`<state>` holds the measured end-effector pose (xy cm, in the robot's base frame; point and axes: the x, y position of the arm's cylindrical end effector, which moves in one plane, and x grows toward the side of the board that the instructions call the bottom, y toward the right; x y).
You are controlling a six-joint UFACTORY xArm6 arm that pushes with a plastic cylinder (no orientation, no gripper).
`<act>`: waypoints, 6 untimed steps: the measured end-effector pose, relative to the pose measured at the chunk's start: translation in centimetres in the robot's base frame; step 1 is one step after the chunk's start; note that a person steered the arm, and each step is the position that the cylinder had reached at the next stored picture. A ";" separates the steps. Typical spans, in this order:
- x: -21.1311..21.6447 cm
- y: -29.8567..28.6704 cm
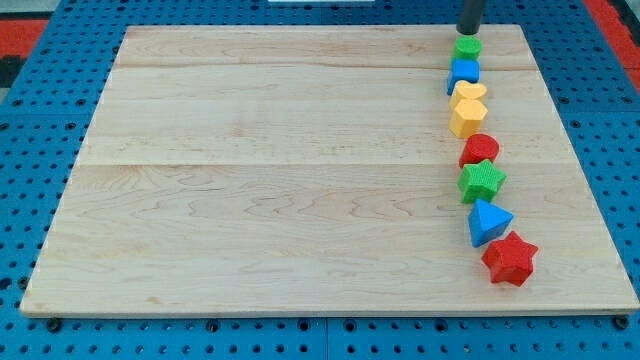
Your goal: Slide the blue cube slightly left
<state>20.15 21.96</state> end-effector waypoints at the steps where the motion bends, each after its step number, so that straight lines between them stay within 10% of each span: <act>1: 4.0 -0.3; 3: 9.2 1.1; 6: 9.8 -12.1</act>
